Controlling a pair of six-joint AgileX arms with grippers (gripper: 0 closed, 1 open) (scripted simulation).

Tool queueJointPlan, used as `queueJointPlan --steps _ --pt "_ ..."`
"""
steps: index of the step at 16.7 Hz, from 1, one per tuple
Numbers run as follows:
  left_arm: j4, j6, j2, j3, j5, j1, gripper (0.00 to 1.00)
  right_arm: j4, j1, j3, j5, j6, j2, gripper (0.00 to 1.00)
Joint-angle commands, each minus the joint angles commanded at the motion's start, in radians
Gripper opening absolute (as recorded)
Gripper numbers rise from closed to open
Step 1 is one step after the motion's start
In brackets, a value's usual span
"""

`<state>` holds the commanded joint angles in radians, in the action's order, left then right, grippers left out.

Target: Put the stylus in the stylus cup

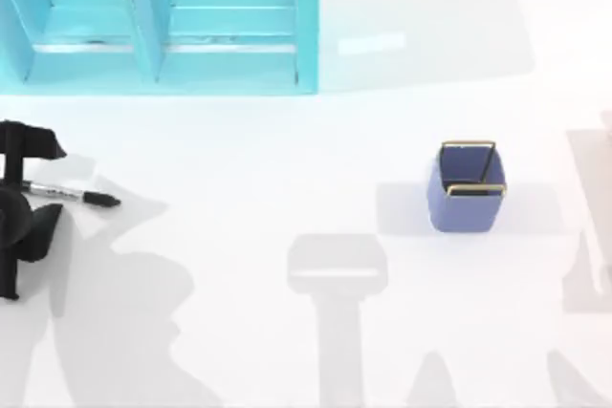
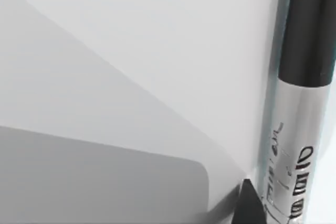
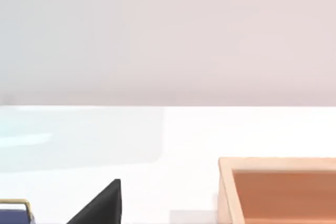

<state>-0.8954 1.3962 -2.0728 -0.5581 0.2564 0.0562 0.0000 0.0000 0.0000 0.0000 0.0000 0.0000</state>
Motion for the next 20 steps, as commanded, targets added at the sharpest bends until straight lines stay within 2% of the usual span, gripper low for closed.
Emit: queueJointPlan --steps 1,14,20 --pt "0.000 0.000 0.000 0.000 0.000 0.000 1.00 0.000 0.000 0.000 0.000 0.000 0.000 1.00" --pt "0.000 0.000 0.000 0.000 0.000 0.000 0.02 0.000 0.000 0.000 0.000 0.000 0.000 1.00" --pt "0.000 0.000 0.000 0.000 0.000 0.000 0.00 0.000 0.000 0.000 0.000 0.000 0.000 1.00"
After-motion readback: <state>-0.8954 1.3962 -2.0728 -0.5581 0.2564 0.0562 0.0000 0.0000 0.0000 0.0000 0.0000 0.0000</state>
